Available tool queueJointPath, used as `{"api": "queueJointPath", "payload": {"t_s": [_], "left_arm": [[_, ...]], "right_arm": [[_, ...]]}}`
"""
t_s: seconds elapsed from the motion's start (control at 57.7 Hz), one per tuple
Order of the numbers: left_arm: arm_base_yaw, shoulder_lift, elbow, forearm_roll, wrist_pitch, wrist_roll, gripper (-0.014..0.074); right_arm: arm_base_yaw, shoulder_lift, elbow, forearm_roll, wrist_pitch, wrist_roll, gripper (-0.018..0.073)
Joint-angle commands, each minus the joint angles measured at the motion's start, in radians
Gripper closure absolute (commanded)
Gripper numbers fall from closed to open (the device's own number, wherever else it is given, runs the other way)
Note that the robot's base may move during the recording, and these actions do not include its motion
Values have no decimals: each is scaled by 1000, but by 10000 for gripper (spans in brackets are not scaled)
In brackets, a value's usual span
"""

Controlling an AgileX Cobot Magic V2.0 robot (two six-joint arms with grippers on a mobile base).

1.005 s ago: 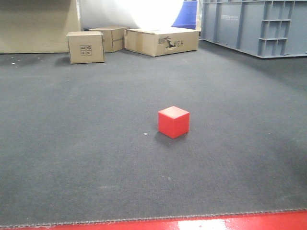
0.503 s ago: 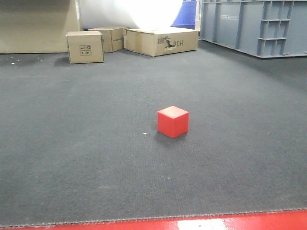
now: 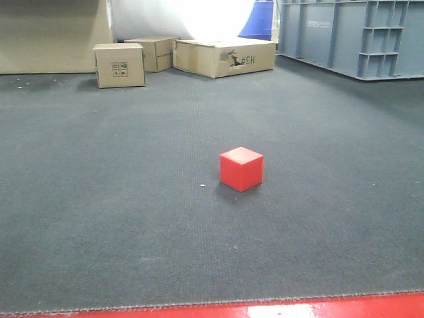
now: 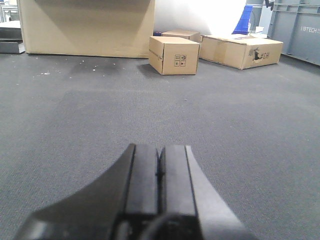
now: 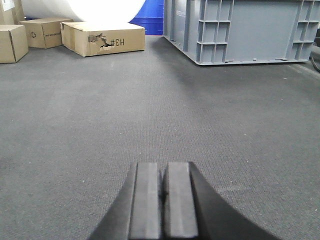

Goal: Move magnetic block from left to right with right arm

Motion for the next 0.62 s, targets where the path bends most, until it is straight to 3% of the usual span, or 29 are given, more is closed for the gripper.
{"api": "queueJointPath", "payload": {"t_s": [0.0, 0.607], "left_arm": [[0, -9, 8, -5, -84, -6, 722], [0, -9, 8, -5, -84, -6, 722]], "right_arm": [[-7, -22, 0, -2, -80, -10, 497], [-7, -22, 0, -2, -80, -10, 497]]}}
